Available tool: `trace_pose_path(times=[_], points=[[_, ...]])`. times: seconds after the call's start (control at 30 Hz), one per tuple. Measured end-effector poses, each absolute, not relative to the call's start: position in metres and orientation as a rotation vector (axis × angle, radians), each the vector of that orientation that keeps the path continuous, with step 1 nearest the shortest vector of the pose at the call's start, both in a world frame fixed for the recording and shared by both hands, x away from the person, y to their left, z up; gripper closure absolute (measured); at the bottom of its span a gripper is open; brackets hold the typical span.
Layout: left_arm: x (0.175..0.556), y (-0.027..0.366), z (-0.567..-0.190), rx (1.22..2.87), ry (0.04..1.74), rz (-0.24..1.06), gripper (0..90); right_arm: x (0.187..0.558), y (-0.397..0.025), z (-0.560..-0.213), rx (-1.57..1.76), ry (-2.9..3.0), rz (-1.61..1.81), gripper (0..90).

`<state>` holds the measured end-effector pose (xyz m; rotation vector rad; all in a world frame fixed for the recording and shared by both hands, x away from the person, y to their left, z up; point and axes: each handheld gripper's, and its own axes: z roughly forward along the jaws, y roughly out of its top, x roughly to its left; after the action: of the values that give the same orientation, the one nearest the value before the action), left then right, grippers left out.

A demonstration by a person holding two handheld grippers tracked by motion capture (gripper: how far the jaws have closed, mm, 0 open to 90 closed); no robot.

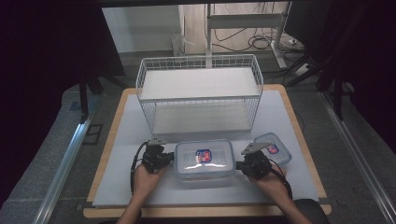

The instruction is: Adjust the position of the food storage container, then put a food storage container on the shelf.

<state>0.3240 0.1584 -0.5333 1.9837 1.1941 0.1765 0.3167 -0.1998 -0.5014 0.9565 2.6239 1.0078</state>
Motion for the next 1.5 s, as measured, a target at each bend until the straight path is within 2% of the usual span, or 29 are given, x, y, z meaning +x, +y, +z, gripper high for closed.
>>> trace_pose_path(times=[0.23,0.27,0.3,0.4,0.43,0.47,0.57,0.7,0.8,0.9,0.93,0.97,1.03,1.5], points=[[0.327,0.155,-0.530,1.997,1.182,0.183,87.6,0.311,-0.205,-0.501,0.956,2.631,1.022,89.3],[0.324,0.156,-0.526,2.016,1.178,0.226,87.6,0.311,-0.205,-0.501,0.952,2.636,1.025,88.6],[0.317,0.158,-0.520,2.027,1.160,0.281,81.1,0.310,-0.207,-0.498,0.919,2.620,1.010,87.6],[0.306,0.163,-0.512,2.032,1.149,0.329,72.2,0.308,-0.213,-0.492,0.894,2.596,1.054,85.7],[0.300,0.165,-0.509,2.034,1.140,0.356,72.2,0.308,-0.213,-0.492,0.894,2.596,1.054,85.7],[0.288,0.168,-0.506,2.049,1.134,0.396,64.2,0.306,-0.218,-0.489,0.875,2.581,1.059,82.4],[0.273,0.176,-0.508,2.067,1.138,0.445,55.6,0.302,-0.225,-0.487,0.855,2.565,1.077,75.4],[0.260,0.188,-0.511,2.038,1.140,0.442,38.7,0.297,-0.235,-0.486,0.809,2.549,1.062,64.1],[0.254,0.189,-0.511,2.000,1.140,0.405,19.2,0.296,-0.238,-0.487,0.798,2.553,1.051,52.8],[0.248,0.186,-0.511,1.992,1.126,0.405,7.8,0.297,-0.240,-0.490,0.808,2.558,1.057,42.3],[0.248,0.186,-0.511,1.992,1.126,0.405,6.4,0.297,-0.240,-0.490,0.808,2.558,1.057,42.3],[0.244,0.184,-0.512,2.009,1.112,0.415,4.9,0.297,-0.242,-0.491,0.794,2.560,1.084,34.5],[0.242,0.183,-0.513,2.035,1.105,0.423,2.8,0.297,-0.244,-0.491,0.783,2.557,1.119,29.8],[0.242,0.187,-0.518,2.050,1.096,0.402,3.2,0.304,-0.249,-0.494,0.848,2.550,1.136,25.7]])
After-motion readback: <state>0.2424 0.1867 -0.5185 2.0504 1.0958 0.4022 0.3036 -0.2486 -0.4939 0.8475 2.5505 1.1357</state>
